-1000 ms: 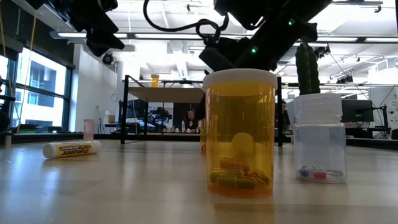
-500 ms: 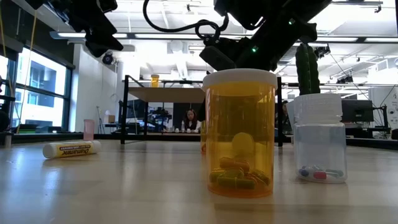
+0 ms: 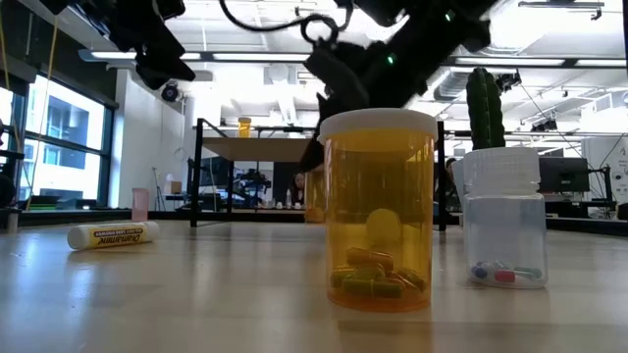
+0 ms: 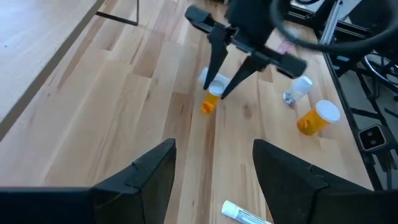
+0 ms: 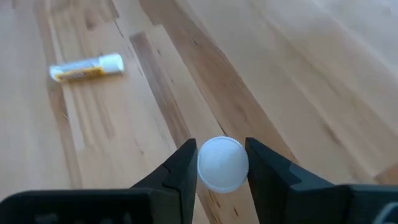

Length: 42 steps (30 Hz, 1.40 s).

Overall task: Pick and place medicine bottles onto shelf by color
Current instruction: Put the small orange pill bottle on the shelf

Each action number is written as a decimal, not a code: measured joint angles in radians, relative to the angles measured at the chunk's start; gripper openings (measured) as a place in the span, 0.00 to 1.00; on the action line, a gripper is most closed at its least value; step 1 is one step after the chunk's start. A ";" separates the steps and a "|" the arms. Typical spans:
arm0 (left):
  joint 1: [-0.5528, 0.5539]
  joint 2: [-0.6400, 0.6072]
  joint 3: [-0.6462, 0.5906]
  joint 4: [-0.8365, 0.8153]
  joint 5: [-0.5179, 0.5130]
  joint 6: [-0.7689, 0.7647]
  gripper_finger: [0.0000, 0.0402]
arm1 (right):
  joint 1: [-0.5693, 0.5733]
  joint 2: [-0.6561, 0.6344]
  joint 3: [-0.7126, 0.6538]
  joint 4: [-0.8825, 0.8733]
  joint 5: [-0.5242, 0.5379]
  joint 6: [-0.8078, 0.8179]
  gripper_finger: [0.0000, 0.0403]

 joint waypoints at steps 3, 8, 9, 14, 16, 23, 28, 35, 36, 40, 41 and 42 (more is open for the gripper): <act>0.000 0.000 0.000 0.000 -0.035 0.000 0.51 | -0.025 -0.009 0.033 -0.071 -0.001 -0.014 0.25; 0.000 0.000 0.000 0.002 -0.051 0.000 0.51 | -0.083 -0.042 0.082 -0.105 -0.030 -0.043 0.25; 0.000 0.000 0.000 0.000 -0.051 0.000 0.51 | -0.096 -0.043 0.098 -0.105 -0.050 -0.053 0.25; 0.000 0.000 0.000 0.000 -0.051 0.000 0.51 | -0.160 -0.049 0.225 -0.249 -0.101 -0.104 0.25; 0.000 0.000 0.000 0.000 -0.051 0.000 0.51 | -0.186 -0.050 0.295 -0.338 -0.103 -0.141 0.25; 0.002 0.000 0.000 0.000 -0.086 -0.001 0.51 | -0.285 -0.050 0.500 -0.505 -0.125 -0.298 0.25; 0.003 0.000 0.000 0.001 -0.114 -0.001 0.51 | -0.373 -0.049 0.573 -0.515 -0.142 -0.402 0.25; 0.003 0.000 0.000 0.002 -0.153 -0.024 0.51 | -0.499 -0.050 0.593 -0.458 -0.186 -0.489 0.25; 0.003 0.000 0.000 0.002 -0.166 -0.028 0.51 | -0.516 -0.050 0.592 -0.443 -0.193 -0.492 0.25; 0.003 0.000 0.000 0.003 -0.178 -0.039 0.51 | -0.581 -0.043 0.589 -0.421 -0.196 -0.514 0.25; 0.003 0.000 0.000 0.003 -0.178 -0.046 0.51 | -0.598 -0.040 0.589 -0.417 -0.196 -0.513 0.25; 0.003 0.000 0.000 0.003 -0.178 -0.049 0.51 | -0.614 -0.038 0.589 -0.424 -0.197 -0.510 0.25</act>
